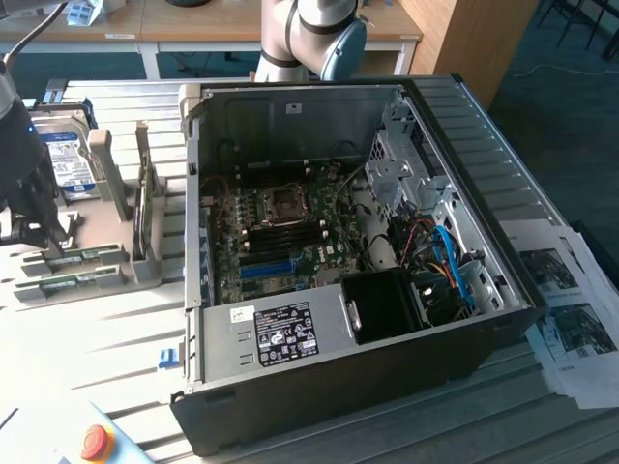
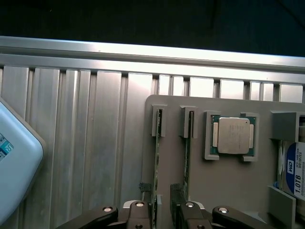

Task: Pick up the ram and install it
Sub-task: 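Pick up the ram and move it above insertion slot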

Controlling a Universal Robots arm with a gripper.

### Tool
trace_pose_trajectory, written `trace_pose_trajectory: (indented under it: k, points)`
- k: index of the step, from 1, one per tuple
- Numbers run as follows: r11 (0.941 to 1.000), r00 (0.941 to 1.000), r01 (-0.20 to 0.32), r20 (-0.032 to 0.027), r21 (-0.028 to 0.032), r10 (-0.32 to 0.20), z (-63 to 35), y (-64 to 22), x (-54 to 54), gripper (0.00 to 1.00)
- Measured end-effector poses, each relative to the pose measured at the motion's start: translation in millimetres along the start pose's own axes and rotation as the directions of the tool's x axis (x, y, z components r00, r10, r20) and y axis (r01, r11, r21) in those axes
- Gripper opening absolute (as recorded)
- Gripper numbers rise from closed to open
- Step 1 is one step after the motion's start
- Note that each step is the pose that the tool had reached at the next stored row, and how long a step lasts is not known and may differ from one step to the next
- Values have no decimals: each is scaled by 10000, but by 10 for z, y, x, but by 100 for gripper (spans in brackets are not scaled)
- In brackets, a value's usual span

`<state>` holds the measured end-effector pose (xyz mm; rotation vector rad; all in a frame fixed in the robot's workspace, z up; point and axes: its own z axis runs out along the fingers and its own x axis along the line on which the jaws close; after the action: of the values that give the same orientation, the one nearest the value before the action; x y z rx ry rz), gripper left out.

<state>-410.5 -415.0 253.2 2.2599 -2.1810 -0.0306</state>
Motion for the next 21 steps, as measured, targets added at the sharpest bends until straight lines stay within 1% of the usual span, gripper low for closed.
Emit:
trace_pose_trajectory:
  k: [6, 21]
  points:
    - [10000, 10000, 0, 0, 0, 0, 21, 0, 0, 29]
    - [10000, 10000, 0, 0, 0, 0, 129, -2, 2, 29]
